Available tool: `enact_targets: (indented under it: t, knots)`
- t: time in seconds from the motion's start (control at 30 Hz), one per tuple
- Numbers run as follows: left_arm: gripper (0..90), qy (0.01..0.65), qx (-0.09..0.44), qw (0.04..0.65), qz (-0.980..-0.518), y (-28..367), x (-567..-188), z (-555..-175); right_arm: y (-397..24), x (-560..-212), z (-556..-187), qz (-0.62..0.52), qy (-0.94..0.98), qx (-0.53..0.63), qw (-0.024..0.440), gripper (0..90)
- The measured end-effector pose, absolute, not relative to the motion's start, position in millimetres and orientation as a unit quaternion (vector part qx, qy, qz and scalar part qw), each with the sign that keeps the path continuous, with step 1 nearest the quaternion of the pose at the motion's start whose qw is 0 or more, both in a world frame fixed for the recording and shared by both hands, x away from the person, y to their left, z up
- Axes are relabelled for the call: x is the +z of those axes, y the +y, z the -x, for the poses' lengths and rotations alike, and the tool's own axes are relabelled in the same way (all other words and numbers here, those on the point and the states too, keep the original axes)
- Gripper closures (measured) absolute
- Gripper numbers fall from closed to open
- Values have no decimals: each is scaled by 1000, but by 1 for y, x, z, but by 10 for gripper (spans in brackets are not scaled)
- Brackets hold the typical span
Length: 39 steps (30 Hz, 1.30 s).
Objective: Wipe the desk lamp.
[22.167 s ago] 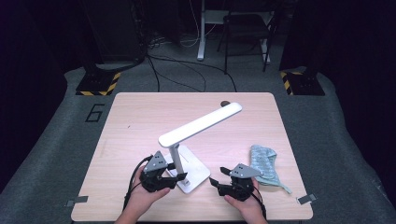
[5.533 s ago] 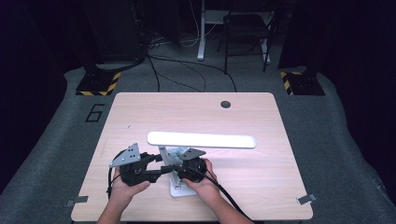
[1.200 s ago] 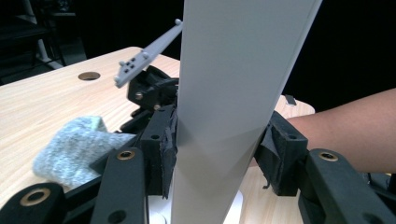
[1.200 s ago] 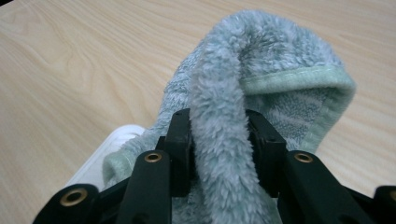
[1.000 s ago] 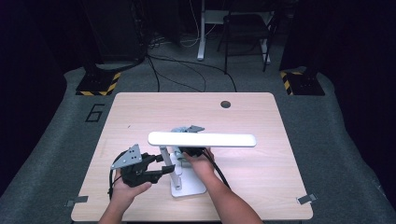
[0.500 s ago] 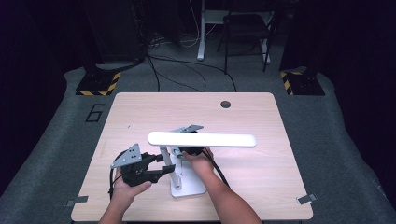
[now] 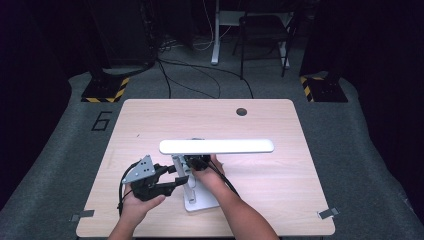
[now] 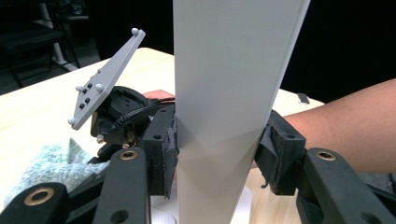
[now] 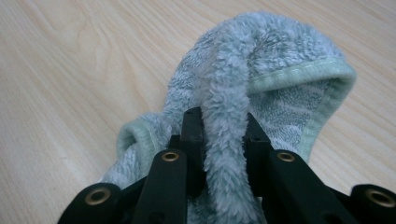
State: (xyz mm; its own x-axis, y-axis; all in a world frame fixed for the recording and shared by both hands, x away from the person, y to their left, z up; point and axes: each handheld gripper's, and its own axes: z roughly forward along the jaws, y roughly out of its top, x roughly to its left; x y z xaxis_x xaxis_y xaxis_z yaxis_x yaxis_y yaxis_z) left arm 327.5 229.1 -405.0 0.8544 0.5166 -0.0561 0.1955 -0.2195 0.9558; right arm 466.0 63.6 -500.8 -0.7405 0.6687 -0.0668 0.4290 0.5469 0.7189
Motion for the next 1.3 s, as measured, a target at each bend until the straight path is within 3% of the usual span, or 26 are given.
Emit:
enact_targets:
  t: [0.43,0.63,0.87,1.03,1.3]
  knots:
    - [537,228,138,578,-771,227,-405,-326,46,-501,-467,-330,856,355,180,735]
    - [505,203,76,586,-781,232,-405,-340,36,-504,-472,-355,841,378,155,723]
    - [478,174,21,600,-780,230,-408,-356,40,-505,-470,-362,839,374,159,723]
    - [482,164,16,601,-782,228,-409,-358,44,-505,-470,-358,841,373,159,720]
    - [517,182,81,587,-785,223,-404,-347,46,-505,-469,-338,850,364,177,722]
